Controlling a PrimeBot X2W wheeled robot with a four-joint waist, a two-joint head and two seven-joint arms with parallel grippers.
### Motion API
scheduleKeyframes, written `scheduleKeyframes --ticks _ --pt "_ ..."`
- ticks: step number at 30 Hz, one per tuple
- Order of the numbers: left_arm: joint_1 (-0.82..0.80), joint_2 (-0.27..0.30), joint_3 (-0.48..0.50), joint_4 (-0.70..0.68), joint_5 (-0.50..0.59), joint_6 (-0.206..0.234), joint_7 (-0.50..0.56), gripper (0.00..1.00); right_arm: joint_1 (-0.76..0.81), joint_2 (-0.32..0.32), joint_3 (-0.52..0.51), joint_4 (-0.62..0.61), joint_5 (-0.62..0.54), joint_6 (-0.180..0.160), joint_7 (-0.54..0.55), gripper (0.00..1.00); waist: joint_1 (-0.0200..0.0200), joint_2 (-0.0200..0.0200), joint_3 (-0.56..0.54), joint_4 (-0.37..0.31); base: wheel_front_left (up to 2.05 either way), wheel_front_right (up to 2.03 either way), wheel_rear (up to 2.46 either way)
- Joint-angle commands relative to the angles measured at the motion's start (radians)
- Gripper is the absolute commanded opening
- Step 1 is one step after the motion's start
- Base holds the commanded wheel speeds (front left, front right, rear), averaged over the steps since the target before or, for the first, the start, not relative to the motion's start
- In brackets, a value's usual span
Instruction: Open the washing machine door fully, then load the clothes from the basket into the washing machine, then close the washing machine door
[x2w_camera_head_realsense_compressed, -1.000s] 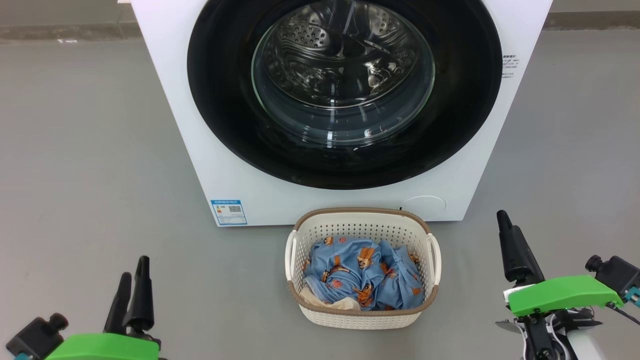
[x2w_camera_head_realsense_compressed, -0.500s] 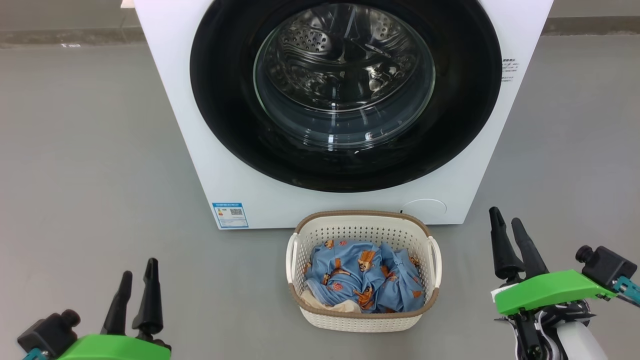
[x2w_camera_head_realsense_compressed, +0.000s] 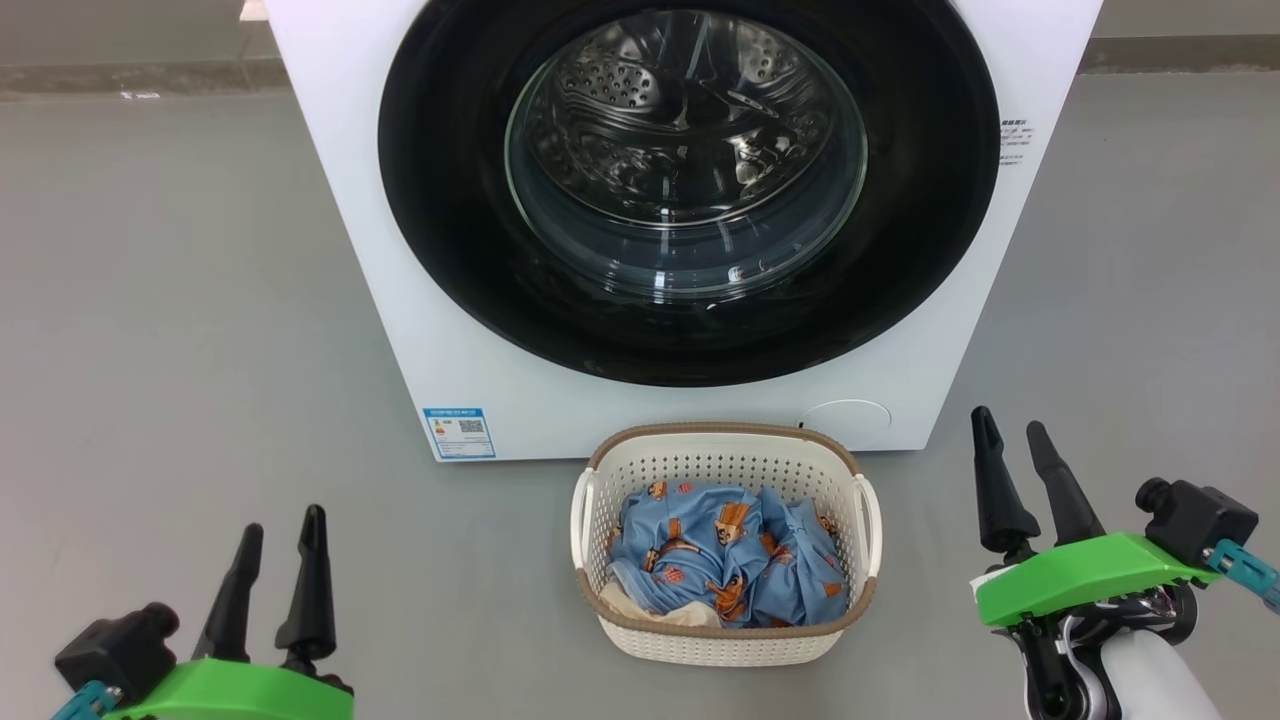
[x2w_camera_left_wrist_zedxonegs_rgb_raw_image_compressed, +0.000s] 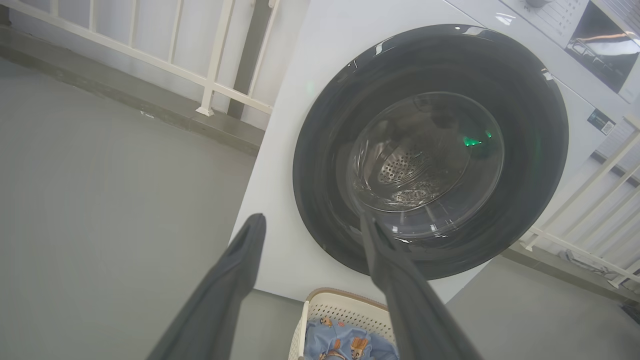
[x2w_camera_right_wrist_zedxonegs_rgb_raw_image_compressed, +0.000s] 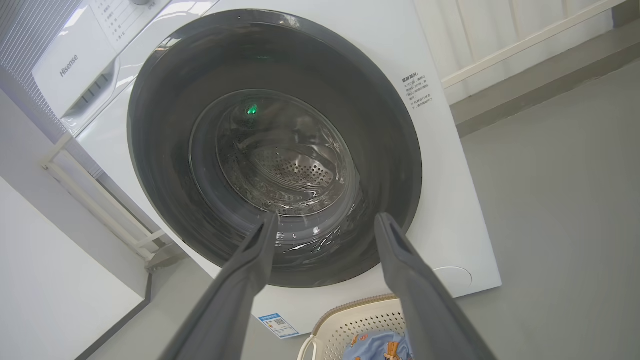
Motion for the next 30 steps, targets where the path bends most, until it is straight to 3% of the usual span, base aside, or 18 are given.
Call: scheduleKeyframes --ticks 1,21,30 --pt "-0.058 0.027 0.021 -0.015 0.033 0.002 -0.016 1.0 -0.055 -0.008 0.02 -0.017 -0.041 0.005 -0.018 1.0 0.0 0.0 0.0 0.0 0.0 0.0 0.0" --pt "-0.09 0.051 0.001 0.0 0.222 -0.003 -0.079 1.0 -0.109 -0.011 0.043 0.039 -0.245 0.006 -0.08 1.0 0.0 0.0 0.002 0.002 0.0 0.0 0.0" --pt "-0.093 0.052 0.005 0.004 0.22 -0.005 -0.08 1.0 -0.108 -0.011 0.04 0.044 -0.246 0.006 -0.08 1.0 0.0 0.0 0.003 0.004 0.0 0.0 0.0"
